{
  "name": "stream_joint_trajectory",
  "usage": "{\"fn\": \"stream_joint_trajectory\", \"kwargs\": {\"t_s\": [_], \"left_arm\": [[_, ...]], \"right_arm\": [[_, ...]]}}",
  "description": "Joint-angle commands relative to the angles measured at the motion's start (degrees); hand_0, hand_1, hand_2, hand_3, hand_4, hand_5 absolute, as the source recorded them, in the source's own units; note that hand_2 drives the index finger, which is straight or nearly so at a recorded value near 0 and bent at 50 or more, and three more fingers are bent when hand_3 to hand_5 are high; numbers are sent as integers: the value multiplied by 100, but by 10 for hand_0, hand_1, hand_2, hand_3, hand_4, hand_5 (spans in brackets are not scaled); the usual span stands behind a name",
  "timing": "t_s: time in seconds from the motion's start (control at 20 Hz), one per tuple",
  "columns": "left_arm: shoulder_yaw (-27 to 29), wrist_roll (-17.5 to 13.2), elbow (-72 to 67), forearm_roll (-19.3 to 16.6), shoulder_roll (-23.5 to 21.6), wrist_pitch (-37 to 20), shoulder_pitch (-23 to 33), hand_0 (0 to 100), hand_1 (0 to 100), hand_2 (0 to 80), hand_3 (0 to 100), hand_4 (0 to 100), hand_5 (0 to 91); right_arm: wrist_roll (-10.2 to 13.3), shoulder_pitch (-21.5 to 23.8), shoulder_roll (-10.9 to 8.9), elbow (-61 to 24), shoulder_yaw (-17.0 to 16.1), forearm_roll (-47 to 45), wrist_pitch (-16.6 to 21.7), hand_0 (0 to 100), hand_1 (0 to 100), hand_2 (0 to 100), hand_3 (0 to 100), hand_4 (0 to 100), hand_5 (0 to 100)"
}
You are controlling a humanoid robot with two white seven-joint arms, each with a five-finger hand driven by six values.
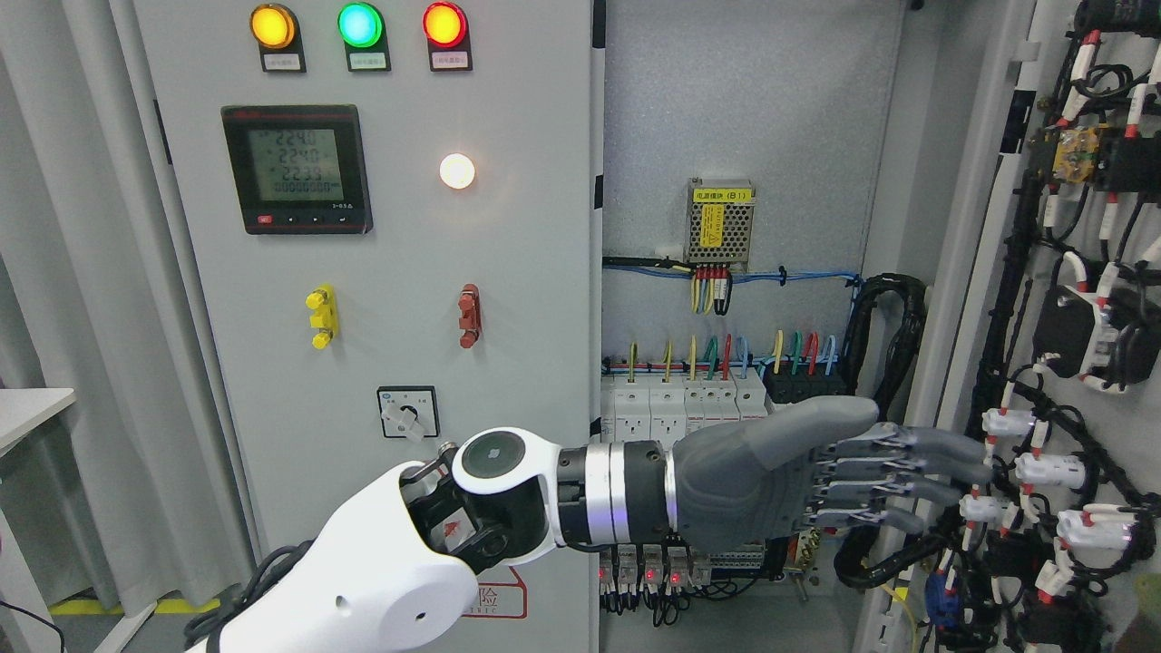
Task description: Open door with both hands
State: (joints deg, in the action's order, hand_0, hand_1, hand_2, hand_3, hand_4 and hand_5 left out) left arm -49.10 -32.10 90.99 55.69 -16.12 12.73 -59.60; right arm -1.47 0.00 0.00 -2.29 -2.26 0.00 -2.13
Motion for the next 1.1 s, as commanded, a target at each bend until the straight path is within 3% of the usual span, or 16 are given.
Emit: {"fn": "stream_joint_trajectory", "kwargs": {"t_s": [0.0,0.1,0.2,0.3,0.4,0.5,0.6,0.8,1.05], "left_arm": [[1112,20,1237,-1321,-1007,-121,2256,296,0,28,27,38,0],[1113,55,1194,-1857,-1016,-296,2916,296,0,28,27,38,0],[1113,195,1001,-2830,-1016,-603,3724,296,0,28,27,38,0],[1140,283,493,-3518,-964,-989,4428,296,0,28,27,37,0],[1070,301,-480,-3600,-885,-1447,4790,296,0,28,28,36,0],[1130,310,-1587,-3618,-518,-1685,5158,296,0,28,28,36,0],[1357,371,-3096,-3609,140,-1817,5406,296,0,28,28,36,0],[2360,714,-6665,-3627,1451,-2072,5346,296,0,27,27,37,0],[2641,758,-8420,-3565,1612,-2257,5292,296,0,28,28,36,0]], "right_arm": [[-2,61,-53,-500,6,18,2,219,0,0,0,0,0],[6,70,-44,-509,6,26,2,219,0,0,0,0,0],[-2,70,-44,-509,6,26,2,219,0,0,0,0,0],[-2,70,-44,-509,6,26,2,218,0,0,0,0,0],[-2,70,-44,-518,6,26,2,218,0,0,0,0,0],[6,87,-44,-579,15,26,2,218,0,0,0,0,0],[-2,158,-44,-649,15,26,2,218,0,0,0,0,0],[6,237,-44,-702,76,26,2,218,0,0,0,0,0],[6,412,-44,-1104,392,18,2,218,0,0,0,0,0]]}}
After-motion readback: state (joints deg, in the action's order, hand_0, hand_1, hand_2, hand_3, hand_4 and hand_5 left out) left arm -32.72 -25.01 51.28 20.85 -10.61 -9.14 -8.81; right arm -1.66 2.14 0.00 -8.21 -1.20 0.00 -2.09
